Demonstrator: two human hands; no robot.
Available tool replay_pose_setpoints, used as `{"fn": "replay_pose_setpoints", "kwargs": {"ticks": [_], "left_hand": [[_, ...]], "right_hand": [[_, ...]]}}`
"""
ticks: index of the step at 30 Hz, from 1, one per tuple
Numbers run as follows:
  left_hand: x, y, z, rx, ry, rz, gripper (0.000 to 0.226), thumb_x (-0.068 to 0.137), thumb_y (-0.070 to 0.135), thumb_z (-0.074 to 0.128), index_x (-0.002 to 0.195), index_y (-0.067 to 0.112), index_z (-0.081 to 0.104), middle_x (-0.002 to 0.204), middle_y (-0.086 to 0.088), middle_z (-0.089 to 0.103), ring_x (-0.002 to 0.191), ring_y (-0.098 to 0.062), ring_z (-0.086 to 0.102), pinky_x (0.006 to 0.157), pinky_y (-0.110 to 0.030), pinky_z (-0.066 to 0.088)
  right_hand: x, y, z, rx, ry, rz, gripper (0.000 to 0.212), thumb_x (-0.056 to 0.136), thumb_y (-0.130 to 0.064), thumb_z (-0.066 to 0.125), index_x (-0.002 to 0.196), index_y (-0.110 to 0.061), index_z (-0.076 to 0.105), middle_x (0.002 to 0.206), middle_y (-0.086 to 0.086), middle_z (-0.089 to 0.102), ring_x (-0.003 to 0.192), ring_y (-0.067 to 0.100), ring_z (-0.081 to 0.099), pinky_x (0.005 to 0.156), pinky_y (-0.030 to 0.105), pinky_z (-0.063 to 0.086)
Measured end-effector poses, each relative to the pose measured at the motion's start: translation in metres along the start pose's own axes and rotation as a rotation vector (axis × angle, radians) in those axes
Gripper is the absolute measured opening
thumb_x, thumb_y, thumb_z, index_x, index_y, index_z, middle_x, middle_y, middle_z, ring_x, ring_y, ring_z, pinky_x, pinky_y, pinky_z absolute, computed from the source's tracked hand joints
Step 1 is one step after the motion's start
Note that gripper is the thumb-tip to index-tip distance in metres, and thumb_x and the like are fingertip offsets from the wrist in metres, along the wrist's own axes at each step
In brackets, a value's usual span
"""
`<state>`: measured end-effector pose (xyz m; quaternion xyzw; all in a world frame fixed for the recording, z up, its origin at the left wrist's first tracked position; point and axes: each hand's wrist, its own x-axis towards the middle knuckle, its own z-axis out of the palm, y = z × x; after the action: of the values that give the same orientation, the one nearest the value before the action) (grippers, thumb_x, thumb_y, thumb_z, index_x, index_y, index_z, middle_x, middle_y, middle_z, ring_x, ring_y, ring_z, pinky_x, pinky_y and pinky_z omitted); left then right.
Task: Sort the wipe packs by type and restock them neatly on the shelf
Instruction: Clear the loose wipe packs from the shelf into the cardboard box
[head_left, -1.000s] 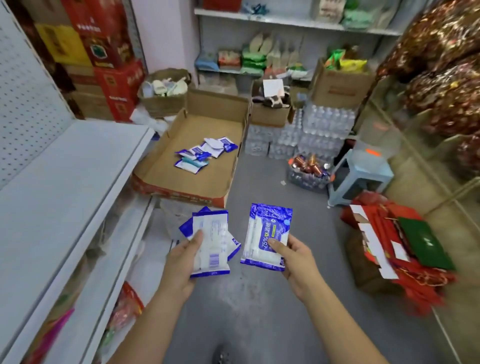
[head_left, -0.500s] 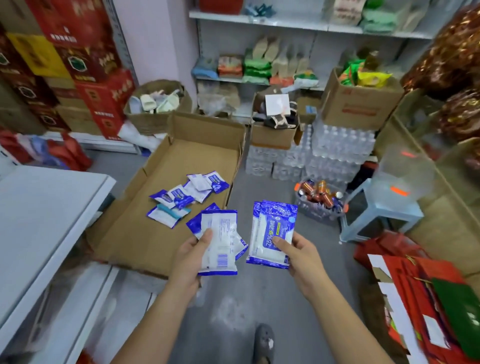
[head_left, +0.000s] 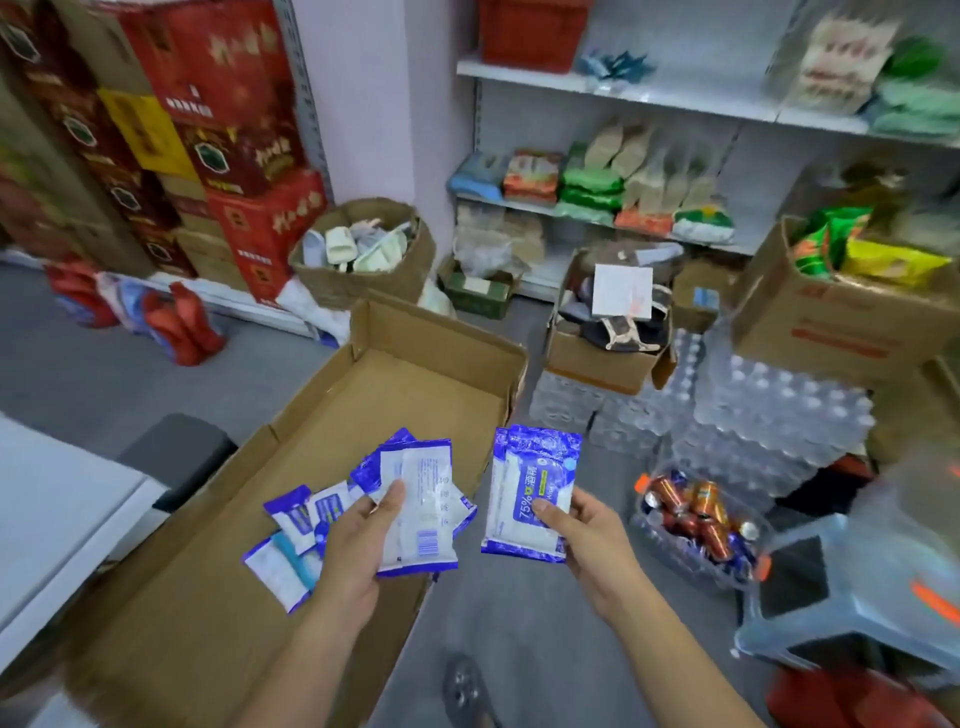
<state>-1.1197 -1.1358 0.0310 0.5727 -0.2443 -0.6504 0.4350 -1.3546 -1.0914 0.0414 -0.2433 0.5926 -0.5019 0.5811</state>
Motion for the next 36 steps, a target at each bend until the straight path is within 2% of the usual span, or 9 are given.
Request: {"fn": "replay_pose_setpoints", "kwargs": {"ticks": [9,15,17,21,24,29,32,33,36], "left_hand": [[0.140,0.011,0.021,-0.062,0.183,-0.052,0.027,0.093,0.029,0.069,0.108,0.007,0.070,0.102,-0.013,0.076,0.096,-0.035,0.073,0.090,-0.055,0.056],[0.217,-0.012,0.007,0.038,0.448,-0.107,0.055,0.073,0.062,0.073,0.081,0.008,0.069,0.083,-0.010,0.074,0.082,-0.031,0.070,0.079,-0.047,0.056],[0.240,-0.012,0.009,0.011,0.525,-0.139,0.052,0.080,0.055,0.074,0.079,0.004,0.065,0.080,-0.013,0.068,0.075,-0.028,0.064,0.070,-0.038,0.050],[0.277,-0.029,0.012,0.043,0.676,-0.208,0.050,0.082,0.054,0.074,0.073,0.006,0.061,0.072,-0.010,0.066,0.072,-0.025,0.062,0.070,-0.040,0.048],[0.296,-0.051,0.016,0.046,0.786,-0.297,0.055,0.077,0.057,0.074,0.059,0.012,0.047,0.051,-0.003,0.050,0.061,-0.025,0.053,0.067,-0.040,0.042],[0.320,-0.065,0.032,0.029,0.806,-0.434,0.040,0.088,0.037,0.073,0.069,0.006,0.057,0.065,-0.012,0.061,0.067,-0.027,0.060,0.074,-0.048,0.053],[0.316,-0.072,0.031,0.068,0.896,-0.433,0.022,0.085,0.024,0.078,0.073,0.010,0.066,0.072,-0.008,0.069,0.078,-0.027,0.067,0.088,-0.051,0.055],[0.313,-0.070,0.030,0.051,0.955,-0.412,0.013,0.084,0.020,0.079,0.084,0.010,0.070,0.082,-0.008,0.072,0.086,-0.028,0.068,0.092,-0.047,0.053],[0.291,-0.059,0.023,0.005,1.131,-0.364,0.040,0.087,0.019,0.076,0.123,0.005,0.065,0.110,-0.008,0.070,0.106,-0.026,0.065,0.095,-0.034,0.047]], "right_hand": [[0.176,-0.043,0.029,-0.203,-0.106,0.099,0.025,0.086,-0.006,0.072,0.111,-0.006,0.068,0.105,0.013,0.075,0.096,0.034,0.072,0.090,0.050,0.056],[0.286,-0.037,0.072,-0.452,-0.240,0.186,0.023,0.085,-0.005,0.074,0.107,-0.006,0.070,0.096,0.008,0.077,0.086,0.026,0.074,0.076,0.038,0.060],[0.328,-0.029,0.089,-0.561,-0.321,0.187,0.015,0.085,-0.007,0.074,0.100,-0.010,0.070,0.093,0.005,0.077,0.077,0.016,0.074,0.067,0.029,0.058],[0.403,-0.003,0.111,-0.758,-0.477,0.240,0.012,0.083,-0.018,0.078,0.092,-0.019,0.069,0.096,0.003,0.077,0.086,0.019,0.073,0.084,0.043,0.059],[0.445,0.015,0.121,-0.853,-0.559,0.304,0.015,0.083,-0.017,0.079,0.089,-0.023,0.066,0.099,0.005,0.075,0.084,0.019,0.071,0.084,0.042,0.058],[0.489,0.039,0.134,-0.998,-0.684,0.357,0.020,0.082,-0.018,0.080,0.089,-0.026,0.063,0.104,0.006,0.073,0.091,0.021,0.071,0.088,0.045,0.057],[0.493,0.048,0.148,-1.013,-0.724,0.328,0.018,0.083,-0.011,0.078,0.093,-0.017,0.063,0.110,0.010,0.072,0.083,0.012,0.067,0.080,0.036,0.055],[0.491,0.048,0.154,-1.014,-0.718,0.314,0.021,0.084,-0.010,0.076,0.100,-0.013,0.063,0.110,0.009,0.070,0.084,0.011,0.064,0.076,0.031,0.052],[0.484,0.039,0.171,-1.046,-0.694,0.259,0.026,0.087,-0.010,0.072,0.108,-0.014,0.057,0.102,-0.001,0.065,0.086,0.010,0.059,0.068,0.021,0.047]]}}
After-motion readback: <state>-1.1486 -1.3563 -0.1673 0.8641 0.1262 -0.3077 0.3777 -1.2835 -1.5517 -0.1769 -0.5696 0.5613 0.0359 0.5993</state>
